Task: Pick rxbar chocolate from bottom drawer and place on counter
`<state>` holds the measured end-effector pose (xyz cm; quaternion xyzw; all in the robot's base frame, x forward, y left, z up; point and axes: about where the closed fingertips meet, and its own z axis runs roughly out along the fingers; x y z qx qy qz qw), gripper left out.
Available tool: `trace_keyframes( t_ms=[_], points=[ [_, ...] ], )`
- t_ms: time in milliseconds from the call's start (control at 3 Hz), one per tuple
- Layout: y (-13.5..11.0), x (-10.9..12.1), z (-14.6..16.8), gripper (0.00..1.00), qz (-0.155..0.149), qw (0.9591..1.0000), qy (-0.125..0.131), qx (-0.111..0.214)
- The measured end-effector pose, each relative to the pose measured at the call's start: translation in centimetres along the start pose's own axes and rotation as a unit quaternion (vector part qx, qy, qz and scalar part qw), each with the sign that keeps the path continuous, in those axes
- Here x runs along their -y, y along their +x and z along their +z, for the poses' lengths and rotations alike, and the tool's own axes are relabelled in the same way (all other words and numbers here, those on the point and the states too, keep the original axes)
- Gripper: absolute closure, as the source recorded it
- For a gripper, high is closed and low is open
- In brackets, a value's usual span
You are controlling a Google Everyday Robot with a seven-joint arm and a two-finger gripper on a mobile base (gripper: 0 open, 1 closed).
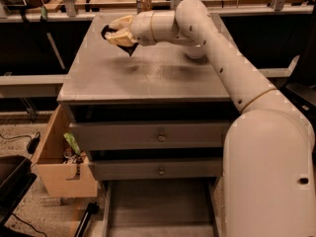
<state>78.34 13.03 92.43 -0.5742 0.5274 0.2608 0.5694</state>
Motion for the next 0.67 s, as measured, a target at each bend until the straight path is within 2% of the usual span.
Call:
trace_keyframes(
  t_ms=[333, 667],
  points=[
    [-0.02, -0.18, 0.31, 0.14, 0.0, 1.0, -0.002, 0.001],
    [-0.04, -0.34, 0.61, 0.0, 0.001, 1.0, -0.005, 0.001]
  ],
)
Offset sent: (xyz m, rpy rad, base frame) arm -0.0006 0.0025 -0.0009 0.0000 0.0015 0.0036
